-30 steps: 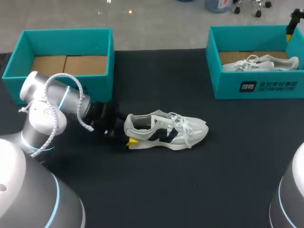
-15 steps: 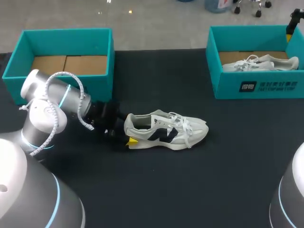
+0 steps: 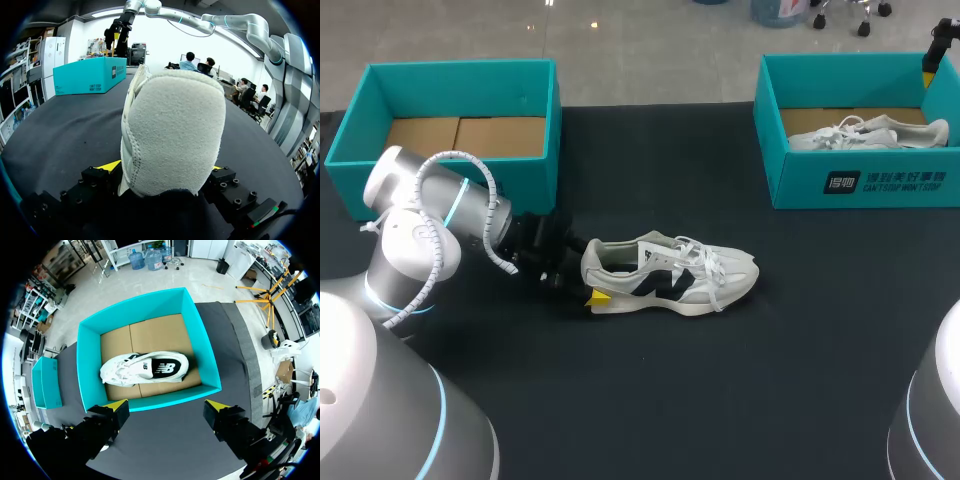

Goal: Take the shoe out of the shoebox, open the shoe tongue, remove and reinsert the insole, then place the shoe into the shoebox

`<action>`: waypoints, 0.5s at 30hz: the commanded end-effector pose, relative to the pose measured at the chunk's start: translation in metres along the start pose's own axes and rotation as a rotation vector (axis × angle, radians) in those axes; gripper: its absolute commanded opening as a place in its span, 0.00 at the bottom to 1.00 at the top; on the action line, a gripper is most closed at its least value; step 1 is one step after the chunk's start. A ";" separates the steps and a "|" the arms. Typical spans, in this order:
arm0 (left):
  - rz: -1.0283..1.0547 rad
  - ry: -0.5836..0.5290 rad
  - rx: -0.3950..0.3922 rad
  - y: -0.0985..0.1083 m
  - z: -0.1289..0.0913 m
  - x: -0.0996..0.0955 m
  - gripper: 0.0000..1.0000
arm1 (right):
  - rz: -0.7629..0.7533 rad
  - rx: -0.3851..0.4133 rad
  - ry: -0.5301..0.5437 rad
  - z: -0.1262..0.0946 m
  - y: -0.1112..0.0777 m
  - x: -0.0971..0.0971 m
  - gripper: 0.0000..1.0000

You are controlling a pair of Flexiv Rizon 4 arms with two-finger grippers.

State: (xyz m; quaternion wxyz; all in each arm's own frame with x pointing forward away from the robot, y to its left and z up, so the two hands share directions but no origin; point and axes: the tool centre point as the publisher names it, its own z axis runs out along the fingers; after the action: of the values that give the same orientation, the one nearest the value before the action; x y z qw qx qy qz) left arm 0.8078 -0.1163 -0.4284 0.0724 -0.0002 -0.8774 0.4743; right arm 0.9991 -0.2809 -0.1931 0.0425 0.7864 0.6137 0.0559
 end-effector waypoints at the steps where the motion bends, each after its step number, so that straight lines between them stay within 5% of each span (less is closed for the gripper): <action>1: -0.001 0.002 -0.001 0.003 0.003 -0.002 0.00 | 0.001 -0.002 -0.001 0.000 -0.001 0.000 1.00; 9: -0.001 0.002 -0.001 0.003 0.003 -0.002 0.00 | 0.001 -0.002 -0.001 0.000 -0.001 0.000 1.00; 15: -0.001 0.002 -0.001 0.003 0.003 -0.002 0.00 | -0.022 -0.063 -0.035 -0.010 -0.021 0.030 1.00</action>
State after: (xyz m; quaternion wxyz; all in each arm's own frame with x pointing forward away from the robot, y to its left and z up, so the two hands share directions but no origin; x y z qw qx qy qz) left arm 0.8078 -0.1162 -0.4284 0.0725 -0.0002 -0.8774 0.4743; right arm 0.9989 -0.2642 -0.1878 0.0542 0.7772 0.6240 0.0599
